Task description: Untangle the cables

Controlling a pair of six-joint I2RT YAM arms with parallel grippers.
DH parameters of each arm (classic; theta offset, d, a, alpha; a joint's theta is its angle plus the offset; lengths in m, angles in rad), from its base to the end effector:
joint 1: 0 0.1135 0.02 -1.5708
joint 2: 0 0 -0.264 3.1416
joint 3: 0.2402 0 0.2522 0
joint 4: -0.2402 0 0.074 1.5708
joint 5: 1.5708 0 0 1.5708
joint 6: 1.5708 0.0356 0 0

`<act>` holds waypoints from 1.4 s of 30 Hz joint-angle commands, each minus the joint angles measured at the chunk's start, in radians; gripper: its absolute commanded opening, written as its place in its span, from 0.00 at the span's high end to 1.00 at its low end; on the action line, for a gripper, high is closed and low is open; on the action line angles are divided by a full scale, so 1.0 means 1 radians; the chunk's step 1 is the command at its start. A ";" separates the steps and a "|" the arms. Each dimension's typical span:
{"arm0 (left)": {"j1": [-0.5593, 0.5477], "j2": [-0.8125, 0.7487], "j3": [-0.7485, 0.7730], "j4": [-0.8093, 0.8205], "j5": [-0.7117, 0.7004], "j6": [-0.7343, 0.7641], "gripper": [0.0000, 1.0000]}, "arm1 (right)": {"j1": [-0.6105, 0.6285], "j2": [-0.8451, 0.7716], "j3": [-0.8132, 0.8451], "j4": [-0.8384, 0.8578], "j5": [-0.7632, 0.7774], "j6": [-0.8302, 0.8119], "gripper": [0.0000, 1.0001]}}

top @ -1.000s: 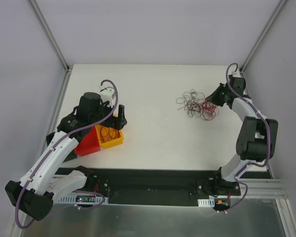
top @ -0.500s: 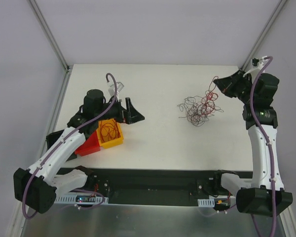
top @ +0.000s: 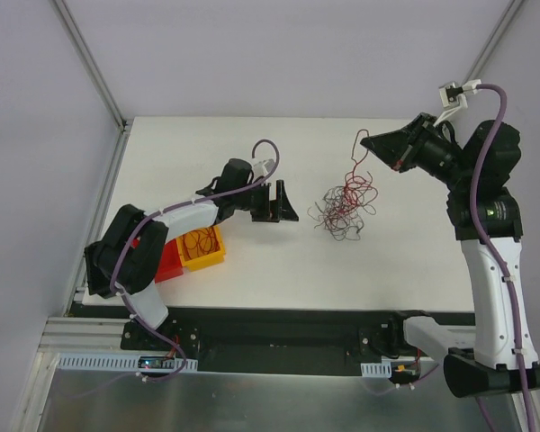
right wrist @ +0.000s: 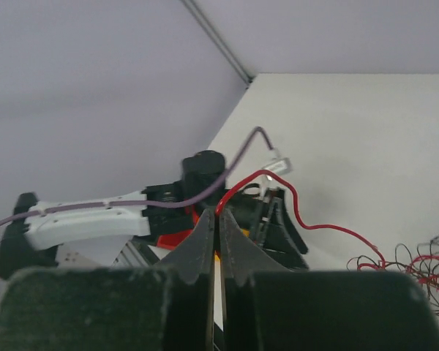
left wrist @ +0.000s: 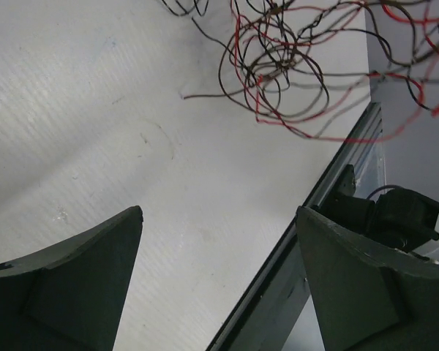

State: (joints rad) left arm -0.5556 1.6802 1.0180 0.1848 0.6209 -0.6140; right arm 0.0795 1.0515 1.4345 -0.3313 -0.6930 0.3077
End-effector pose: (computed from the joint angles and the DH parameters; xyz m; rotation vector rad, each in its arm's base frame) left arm 0.3037 -0.2129 0.2253 0.3641 2.2051 -1.3237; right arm 0.1926 0.0382 0.4951 -0.3923 1.5413 0.8280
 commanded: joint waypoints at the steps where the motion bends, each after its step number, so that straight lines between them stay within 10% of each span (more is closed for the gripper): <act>1: -0.007 0.042 0.088 0.091 0.017 -0.041 0.17 | 0.077 -0.030 0.096 0.005 -0.056 0.015 1.00; 8: -0.009 0.122 0.090 0.120 0.026 -0.085 0.19 | 0.103 -0.117 -0.087 -0.008 0.059 -0.057 1.00; 12: -0.010 0.159 0.064 0.215 0.109 -0.136 0.68 | 0.106 -0.198 -0.317 0.001 0.194 -0.036 0.99; 17: -0.013 0.116 0.053 0.133 0.045 -0.067 1.00 | 0.114 -0.246 -0.477 -0.133 0.559 -0.079 1.00; 20: -0.017 0.081 0.070 0.032 -0.018 -0.014 0.97 | 0.114 -0.185 -0.506 -0.254 0.876 -0.085 0.98; 22: -0.017 0.072 0.079 -0.022 -0.045 0.016 0.75 | 0.111 -0.148 -0.523 -0.281 0.976 -0.071 0.92; 27: -0.020 0.072 0.085 -0.123 -0.096 0.071 0.40 | 0.117 -0.045 -0.526 -0.232 0.824 -0.139 0.58; 33: -0.035 0.016 0.054 -0.162 -0.205 0.145 0.32 | 0.340 0.073 -0.496 -0.148 0.865 -0.239 0.41; 37: -0.040 0.015 0.056 -0.194 -0.226 0.116 0.52 | 0.371 0.238 -0.484 0.055 0.589 -0.240 0.37; 42: -0.063 -0.166 -0.137 -0.042 -0.300 0.105 0.38 | 0.393 0.552 -0.340 0.120 0.483 -0.301 0.42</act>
State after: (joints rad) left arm -0.5980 1.6676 0.9710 0.0692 0.3843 -0.5129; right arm 0.4549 1.4349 0.9794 -0.3199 -0.0986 0.0700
